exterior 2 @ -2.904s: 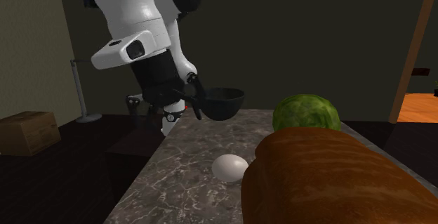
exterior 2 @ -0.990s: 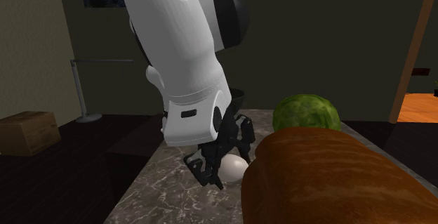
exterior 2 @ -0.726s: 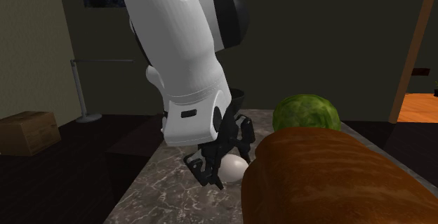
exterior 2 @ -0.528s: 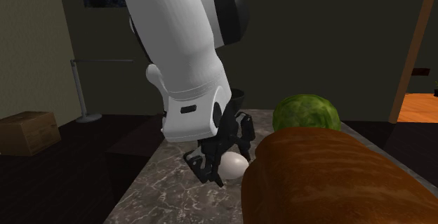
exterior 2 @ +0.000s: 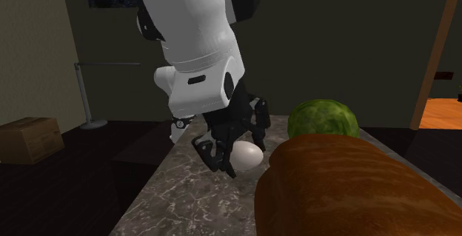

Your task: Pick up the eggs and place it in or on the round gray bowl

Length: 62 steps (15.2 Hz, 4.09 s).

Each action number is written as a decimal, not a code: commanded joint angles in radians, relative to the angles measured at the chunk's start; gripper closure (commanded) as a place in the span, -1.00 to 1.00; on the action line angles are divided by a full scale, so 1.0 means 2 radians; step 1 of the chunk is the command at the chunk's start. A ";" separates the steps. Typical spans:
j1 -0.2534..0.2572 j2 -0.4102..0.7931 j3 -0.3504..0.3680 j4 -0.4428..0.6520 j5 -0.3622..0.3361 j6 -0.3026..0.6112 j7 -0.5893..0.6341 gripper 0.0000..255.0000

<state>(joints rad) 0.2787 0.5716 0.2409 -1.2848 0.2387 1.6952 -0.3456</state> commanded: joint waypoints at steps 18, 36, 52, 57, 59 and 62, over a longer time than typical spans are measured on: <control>0.006 0.015 0.004 0.151 -0.004 -0.129 0.039 1.00; -0.020 -0.306 0.016 -0.265 0.071 -0.032 0.007 1.00; 0.008 -0.560 0.019 -0.522 0.139 -0.025 0.001 1.00; 0.010 -0.557 0.025 -0.552 0.144 0.006 -0.010 1.00; 0.010 -0.556 0.027 -0.563 0.146 0.019 -0.015 1.00; 0.011 -0.552 0.031 -0.580 0.150 0.039 -0.021 1.00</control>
<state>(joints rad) 0.2999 -0.5341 0.3007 -2.4325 0.5362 1.7584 -0.3837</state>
